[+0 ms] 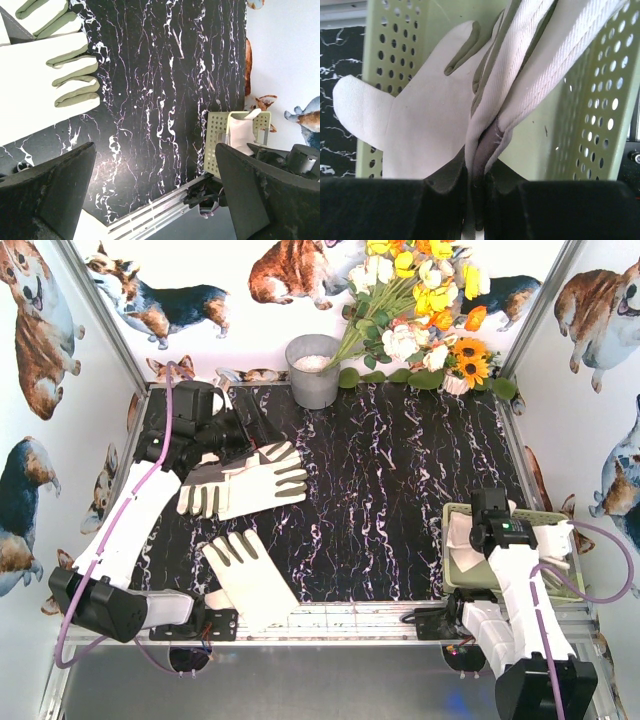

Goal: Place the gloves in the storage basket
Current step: Place the glove in the bin.

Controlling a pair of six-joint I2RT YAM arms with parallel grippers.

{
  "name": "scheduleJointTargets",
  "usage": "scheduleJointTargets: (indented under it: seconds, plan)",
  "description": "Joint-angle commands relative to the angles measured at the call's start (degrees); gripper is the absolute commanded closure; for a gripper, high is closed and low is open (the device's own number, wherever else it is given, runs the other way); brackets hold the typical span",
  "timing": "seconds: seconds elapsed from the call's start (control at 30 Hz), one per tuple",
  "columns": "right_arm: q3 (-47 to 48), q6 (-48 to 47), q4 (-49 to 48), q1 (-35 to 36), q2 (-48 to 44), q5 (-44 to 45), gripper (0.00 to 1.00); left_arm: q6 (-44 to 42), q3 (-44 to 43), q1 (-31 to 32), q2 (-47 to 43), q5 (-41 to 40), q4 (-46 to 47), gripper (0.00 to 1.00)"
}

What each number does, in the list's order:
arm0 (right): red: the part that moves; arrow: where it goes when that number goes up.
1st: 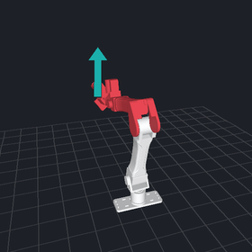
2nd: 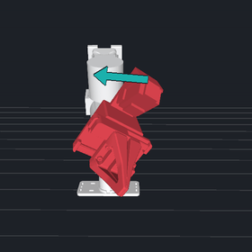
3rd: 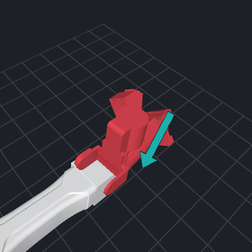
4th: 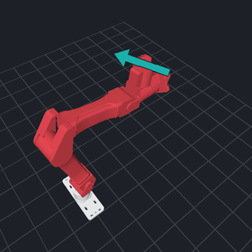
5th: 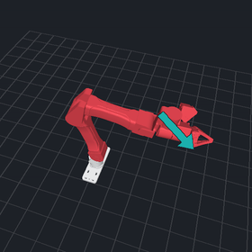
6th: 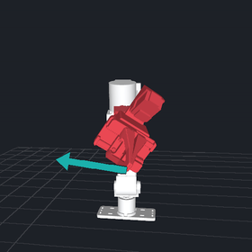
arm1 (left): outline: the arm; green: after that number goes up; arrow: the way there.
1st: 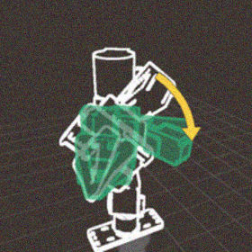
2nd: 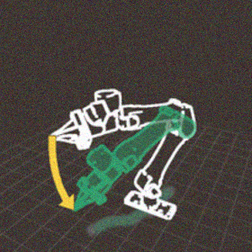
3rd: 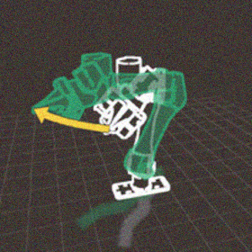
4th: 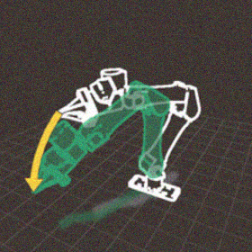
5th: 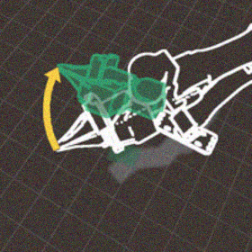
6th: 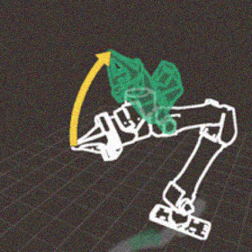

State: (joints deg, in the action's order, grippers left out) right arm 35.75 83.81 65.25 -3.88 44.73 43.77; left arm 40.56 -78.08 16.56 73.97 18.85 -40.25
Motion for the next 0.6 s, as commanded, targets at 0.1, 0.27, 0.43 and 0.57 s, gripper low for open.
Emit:
scheduleJointTargets:
  seconds: [0.1, 0.27, 0.43, 0.57]
  plan:
    - [-2.1, 7.1, 2.6, -0.2, 0.8, 1.0, 1.00, -1.9, 0.2, -1.5, -0.1, 1.7, -0.4, 0.00]
    - [-2.7, 7.0, 3.1, -0.2, 3.1, 1.8, 1.00, -2.6, 0.1, -2.2, 0.0, 2.6, -0.8, 0.00]
    - [-2.7, 6.8, 3.4, -0.2, 5.9, 2.6, 1.00, -3.2, 0.1, -2.8, -0.1, 2.8, -1.3, 0.00]
    - [-3.4, 7.0, 2.4, -0.2, 6.1, 2.9, 1.00, -3.5, 0.2, -3.2, -0.3, 2.9, -1.9, 0.00]
